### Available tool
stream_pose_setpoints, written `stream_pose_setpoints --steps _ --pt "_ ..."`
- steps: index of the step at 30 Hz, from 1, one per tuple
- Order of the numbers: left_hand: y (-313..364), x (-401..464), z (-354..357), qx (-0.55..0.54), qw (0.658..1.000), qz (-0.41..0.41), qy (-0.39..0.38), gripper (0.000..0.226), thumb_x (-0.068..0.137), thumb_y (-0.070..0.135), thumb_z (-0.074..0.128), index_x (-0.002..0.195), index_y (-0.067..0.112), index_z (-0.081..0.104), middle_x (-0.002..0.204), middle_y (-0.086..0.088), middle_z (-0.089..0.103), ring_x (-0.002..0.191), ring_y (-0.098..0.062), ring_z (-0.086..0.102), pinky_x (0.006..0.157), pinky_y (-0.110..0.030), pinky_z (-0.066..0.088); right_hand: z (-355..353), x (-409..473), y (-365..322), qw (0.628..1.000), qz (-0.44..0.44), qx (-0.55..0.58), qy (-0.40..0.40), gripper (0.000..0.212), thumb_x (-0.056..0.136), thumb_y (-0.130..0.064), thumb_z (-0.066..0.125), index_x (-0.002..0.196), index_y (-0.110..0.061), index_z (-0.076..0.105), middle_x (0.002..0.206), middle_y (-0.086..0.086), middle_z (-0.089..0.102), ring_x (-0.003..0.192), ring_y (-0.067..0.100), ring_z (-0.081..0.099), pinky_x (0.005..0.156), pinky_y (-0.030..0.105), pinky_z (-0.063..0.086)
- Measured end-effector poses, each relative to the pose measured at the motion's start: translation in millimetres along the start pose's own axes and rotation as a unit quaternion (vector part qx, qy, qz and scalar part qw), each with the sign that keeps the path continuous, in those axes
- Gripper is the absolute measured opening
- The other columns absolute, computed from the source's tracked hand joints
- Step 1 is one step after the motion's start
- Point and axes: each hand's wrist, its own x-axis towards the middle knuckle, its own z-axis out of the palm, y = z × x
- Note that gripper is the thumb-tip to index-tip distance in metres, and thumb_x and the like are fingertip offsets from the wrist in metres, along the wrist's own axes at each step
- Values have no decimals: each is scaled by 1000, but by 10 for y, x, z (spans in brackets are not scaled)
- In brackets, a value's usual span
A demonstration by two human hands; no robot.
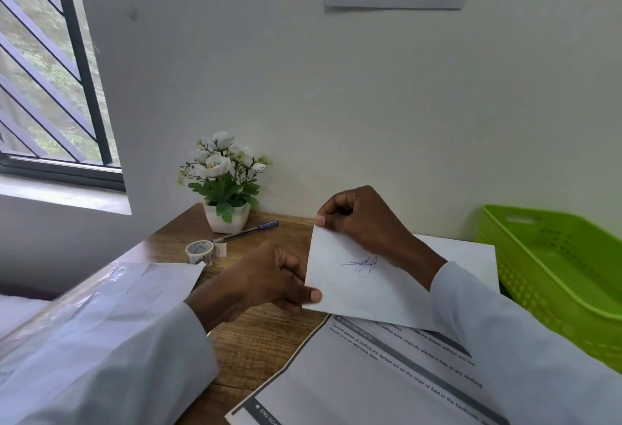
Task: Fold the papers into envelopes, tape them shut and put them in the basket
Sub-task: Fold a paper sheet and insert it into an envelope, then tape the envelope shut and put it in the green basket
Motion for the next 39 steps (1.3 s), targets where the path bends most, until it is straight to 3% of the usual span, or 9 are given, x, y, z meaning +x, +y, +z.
stream_pose_setpoints --steps 8,14,19,22,25,29,31,34,39 --pt "25 4 15 -77 992 58 84 41 67 23 79 98 -3 73 92 -15 77 83 -26 76 63 -28 61 -83 -62 -43 998 -37 -27 -51 12 83 -21 77 91 -11 76 84 -1 74 72 13 65 66 22 50" --pt "15 -42 -275 -120 988 34 89 31 68 15 78 92 -4 72 96 -20 76 78 -25 75 59 -28 60 -748 -242 52 988 16 -134 -71 18 79 -28 81 90 -14 78 83 6 76 71 15 67 64 27 50" --pt "-50 -56 -523 -172 985 -4 21 35 68 11 80 95 -9 71 108 -28 71 87 -32 74 77 -41 61 -1260 -583 256 987 131 19 -88 24 69 -20 86 91 -15 79 88 17 76 77 19 69 70 30 52" --pt "-58 -104 -569 -40 997 -49 -39 31 79 9 76 107 -3 71 108 -21 74 94 -32 73 74 -35 63 -1220 -824 437 977 180 73 -84 28 63 -12 87 90 -14 79 84 17 74 77 19 69 68 29 55" --pt "-34 -117 -459 156 981 -104 -45 39 75 16 82 110 10 69 93 -14 77 72 -21 72 57 -26 59 -969 -1055 579 979 188 18 -69 18 69 -6 86 81 -15 78 77 5 73 69 10 66 60 21 54" --pt "-5 -83 -324 289 951 -112 -8 71 67 25 90 124 20 48 90 -16 72 66 -19 66 54 -26 54 -700 -1249 695 977 101 -185 17 17 74 -27 83 86 -32 72 89 -13 74 82 7 67 76 30 53" --pt "-16 -65 -305 356 932 -67 8 92 62 34 91 136 27 37 98 -6 65 73 -14 63 55 -22 51 -602 -1367 655 969 57 -235 50 27 76 -49 76 99 -38 70 101 -27 67 93 -4 62 83 21 47" --pt "-50 -28 -308 413 910 -23 -23 99 61 48 88 143 37 33 117 8 57 97 -7 56 74 -18 48 -477 -1554 571 965 59 -256 -18 64 71 -83 52 125 -49 57 117 -45 51 109 -19 48 95 11 37" --pt "-58 -13 -336 398 913 -39 -80 92 48 64 78 132 40 48 117 16 55 102 -6 56 87 -19 50 -423 -1671 556 938 77 -280 -189 80 82 -81 16 152 -44 21 159 -28 12 145 -10 10 122 26 15"
